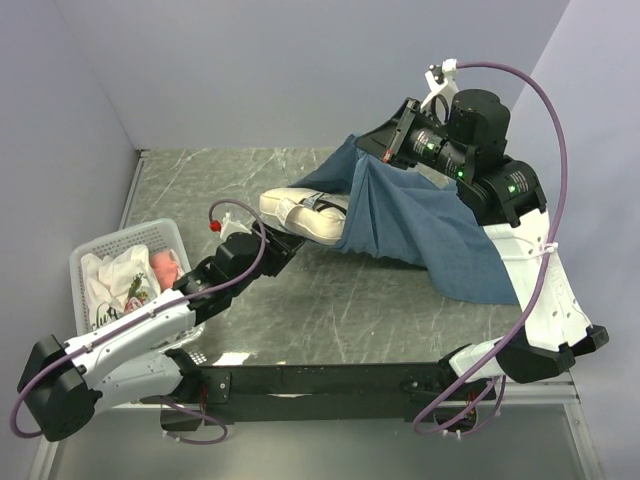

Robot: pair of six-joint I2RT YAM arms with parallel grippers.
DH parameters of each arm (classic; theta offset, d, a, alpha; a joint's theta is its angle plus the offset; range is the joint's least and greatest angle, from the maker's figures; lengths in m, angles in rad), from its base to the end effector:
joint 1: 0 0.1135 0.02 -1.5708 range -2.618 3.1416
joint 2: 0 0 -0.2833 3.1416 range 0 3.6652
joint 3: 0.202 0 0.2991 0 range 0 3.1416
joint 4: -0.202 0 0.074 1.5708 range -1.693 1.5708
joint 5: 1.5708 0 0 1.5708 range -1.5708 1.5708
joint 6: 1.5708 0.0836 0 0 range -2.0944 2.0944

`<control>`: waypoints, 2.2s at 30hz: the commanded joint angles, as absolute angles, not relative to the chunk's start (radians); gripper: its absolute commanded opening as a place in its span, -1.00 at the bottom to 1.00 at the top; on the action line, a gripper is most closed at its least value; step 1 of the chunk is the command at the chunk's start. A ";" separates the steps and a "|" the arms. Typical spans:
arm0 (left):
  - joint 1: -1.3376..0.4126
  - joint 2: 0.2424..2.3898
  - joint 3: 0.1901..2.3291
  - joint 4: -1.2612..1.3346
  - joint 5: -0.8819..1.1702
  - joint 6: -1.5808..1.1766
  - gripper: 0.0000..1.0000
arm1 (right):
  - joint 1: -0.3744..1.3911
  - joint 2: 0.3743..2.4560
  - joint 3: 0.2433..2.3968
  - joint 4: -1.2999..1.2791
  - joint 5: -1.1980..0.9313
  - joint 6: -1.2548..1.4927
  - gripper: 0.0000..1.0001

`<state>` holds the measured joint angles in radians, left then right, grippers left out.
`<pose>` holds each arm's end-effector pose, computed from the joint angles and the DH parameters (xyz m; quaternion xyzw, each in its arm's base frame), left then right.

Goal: Put the pillow into the pillowcase

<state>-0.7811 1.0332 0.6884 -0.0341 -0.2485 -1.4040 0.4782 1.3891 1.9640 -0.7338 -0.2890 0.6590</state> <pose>0.2382 -0.2072 0.2569 -0.3179 0.7604 -0.4473 0.3474 0.2858 0.1750 0.5774 -0.0250 0.7584 0.4380 0.4820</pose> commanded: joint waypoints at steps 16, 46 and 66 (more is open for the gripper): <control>-0.721 1.117 0.698 0.093 -0.173 -1.408 0.03 | 0.531 1.391 2.069 -0.644 -0.253 0.649 -0.92; -0.437 1.564 2.199 -0.406 0.261 -0.752 -0.98 | 0.299 1.496 2.112 -0.604 -0.470 0.738 -0.90; -0.135 1.668 2.293 -0.098 0.491 -1.148 -0.98 | 0.069 1.413 2.160 -0.586 -0.600 0.793 -0.91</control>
<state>-0.1387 1.6985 2.1857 -0.3611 0.4469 -1.0267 0.1215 1.4349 2.1658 -0.6365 -0.6010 0.8356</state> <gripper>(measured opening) 0.021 0.048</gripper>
